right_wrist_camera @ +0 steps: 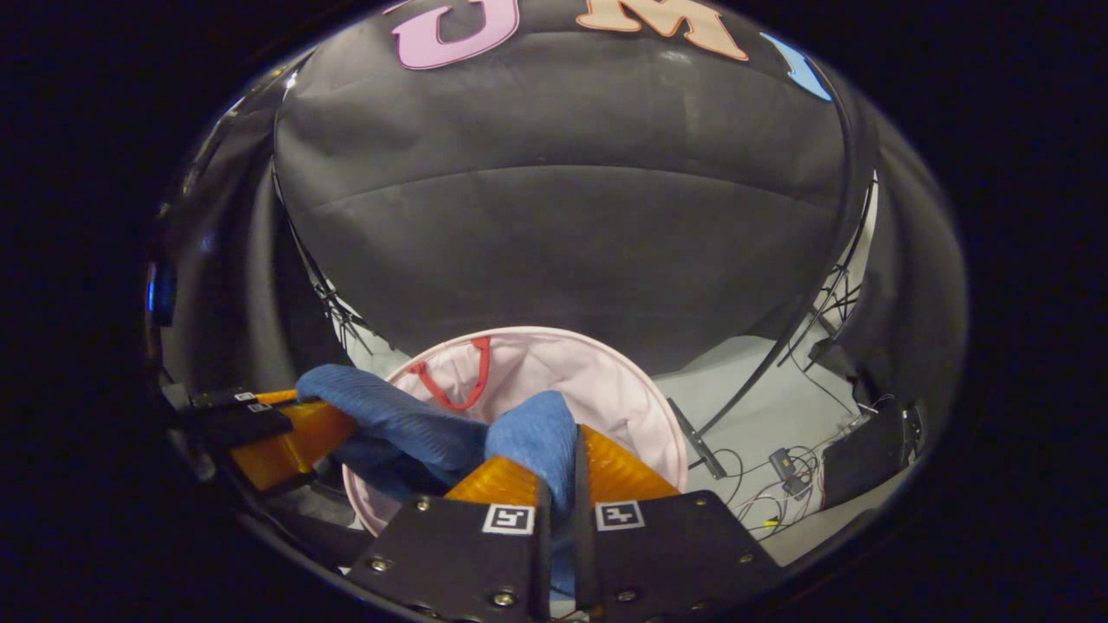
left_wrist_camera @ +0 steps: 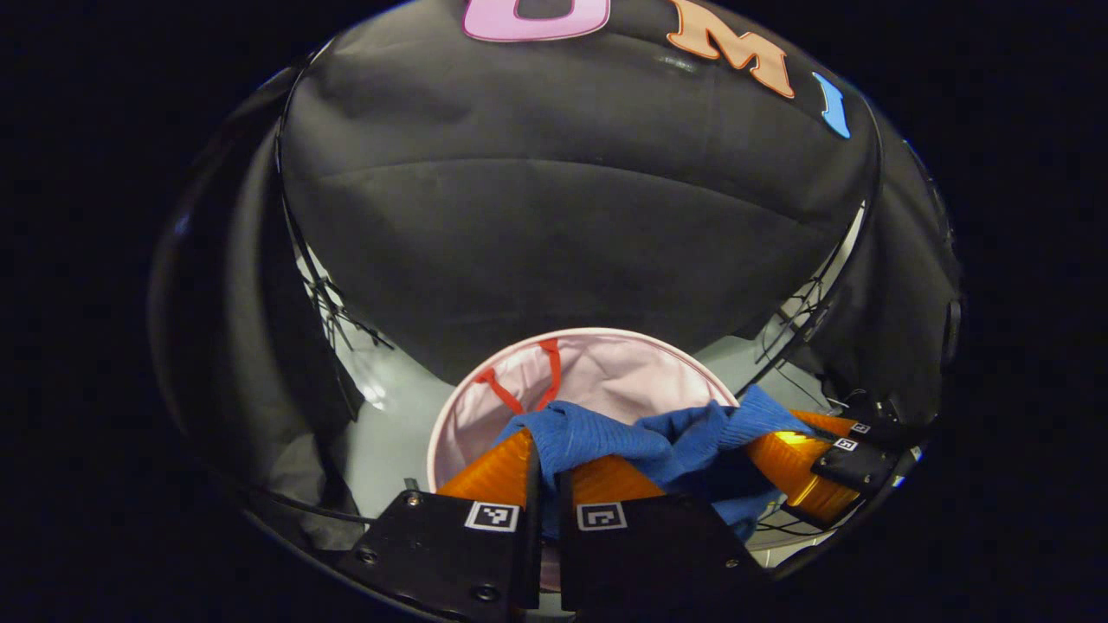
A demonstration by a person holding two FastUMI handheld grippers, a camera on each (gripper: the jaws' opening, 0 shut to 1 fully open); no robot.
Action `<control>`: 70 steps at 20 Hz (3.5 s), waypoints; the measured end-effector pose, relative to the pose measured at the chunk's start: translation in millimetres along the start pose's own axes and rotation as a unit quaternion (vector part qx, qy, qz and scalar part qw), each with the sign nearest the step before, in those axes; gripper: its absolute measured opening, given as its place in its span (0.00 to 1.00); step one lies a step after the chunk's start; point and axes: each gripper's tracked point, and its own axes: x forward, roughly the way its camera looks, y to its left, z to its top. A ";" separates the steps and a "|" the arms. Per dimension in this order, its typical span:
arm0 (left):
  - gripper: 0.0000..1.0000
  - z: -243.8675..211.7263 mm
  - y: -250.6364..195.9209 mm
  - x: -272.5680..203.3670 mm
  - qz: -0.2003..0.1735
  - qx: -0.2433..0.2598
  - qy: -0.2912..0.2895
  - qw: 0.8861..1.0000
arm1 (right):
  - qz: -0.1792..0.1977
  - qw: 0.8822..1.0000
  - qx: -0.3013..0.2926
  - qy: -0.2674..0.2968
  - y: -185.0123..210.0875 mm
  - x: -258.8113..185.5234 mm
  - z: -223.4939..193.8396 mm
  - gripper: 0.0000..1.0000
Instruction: Grasp the clothes on the hanger with both hands and then place them into the laundry hamper below.
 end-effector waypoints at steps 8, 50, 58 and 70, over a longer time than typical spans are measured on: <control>0.60 6.4 -10.0 -20.6 -0.022 -0.006 0.009 1.000 | -0.013 1.000 0.003 0.002 1.6 -16.6 4.8 0.89; 0.94 246.8 51.6 -447.1 0.046 0.004 -0.387 0.921 | 0.032 0.916 0.048 -0.397 -4.4 -422.4 271.2 0.98; 0.94 244.6 46.8 -487.6 0.073 0.026 -0.399 0.914 | 0.029 0.903 0.036 -0.427 -19.7 -478.8 274.0 0.92; 0.94 223.2 -20.0 -499.6 0.044 0.030 -0.399 0.915 | 0.058 0.909 -0.041 -0.411 11.3 -496.2 248.5 0.99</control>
